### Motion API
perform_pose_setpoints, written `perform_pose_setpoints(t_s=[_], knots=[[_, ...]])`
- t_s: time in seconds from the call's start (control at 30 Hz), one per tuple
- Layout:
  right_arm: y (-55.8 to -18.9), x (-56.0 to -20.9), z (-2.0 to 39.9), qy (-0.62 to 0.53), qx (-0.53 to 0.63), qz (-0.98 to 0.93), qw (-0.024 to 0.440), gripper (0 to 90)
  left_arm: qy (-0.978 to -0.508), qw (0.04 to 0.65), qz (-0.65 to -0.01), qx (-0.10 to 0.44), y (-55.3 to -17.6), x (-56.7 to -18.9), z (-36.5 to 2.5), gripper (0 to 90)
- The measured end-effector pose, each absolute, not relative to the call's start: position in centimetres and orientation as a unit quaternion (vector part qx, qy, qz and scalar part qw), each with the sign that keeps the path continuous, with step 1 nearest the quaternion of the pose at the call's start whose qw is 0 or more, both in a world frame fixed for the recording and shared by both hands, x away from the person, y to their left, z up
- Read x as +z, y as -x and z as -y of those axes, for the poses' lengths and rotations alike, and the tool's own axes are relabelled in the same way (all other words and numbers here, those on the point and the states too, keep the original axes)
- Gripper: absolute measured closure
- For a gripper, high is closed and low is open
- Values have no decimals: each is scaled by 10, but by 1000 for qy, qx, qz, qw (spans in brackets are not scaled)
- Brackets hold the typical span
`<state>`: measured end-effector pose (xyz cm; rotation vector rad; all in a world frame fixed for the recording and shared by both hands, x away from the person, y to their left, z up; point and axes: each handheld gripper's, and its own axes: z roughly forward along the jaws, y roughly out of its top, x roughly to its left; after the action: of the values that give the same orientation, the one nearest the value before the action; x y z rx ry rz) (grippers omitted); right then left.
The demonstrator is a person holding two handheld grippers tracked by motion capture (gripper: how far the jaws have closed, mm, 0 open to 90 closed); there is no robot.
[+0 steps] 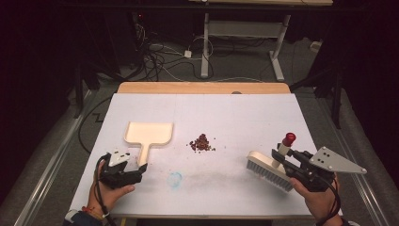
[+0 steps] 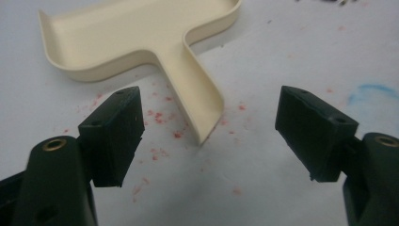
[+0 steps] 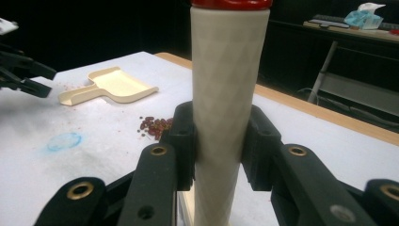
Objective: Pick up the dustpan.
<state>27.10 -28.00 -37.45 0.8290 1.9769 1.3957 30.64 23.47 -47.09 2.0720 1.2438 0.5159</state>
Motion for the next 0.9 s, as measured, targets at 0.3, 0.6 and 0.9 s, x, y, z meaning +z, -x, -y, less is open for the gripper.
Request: perform_pose_setpoints(t_s=[0.3,0.6,0.9], knots=[[-271,-374,280,-312,520,-740,292,699,-785,268,-534,164,-354,-482,-221,380],[-272,-375,282,-317,521,-736,293,699,-789,258,-541,140,-378,-482,-220,449],[-271,-376,279,-314,521,-739,288,699,-797,265,-523,145,-382,-483,-223,632]])
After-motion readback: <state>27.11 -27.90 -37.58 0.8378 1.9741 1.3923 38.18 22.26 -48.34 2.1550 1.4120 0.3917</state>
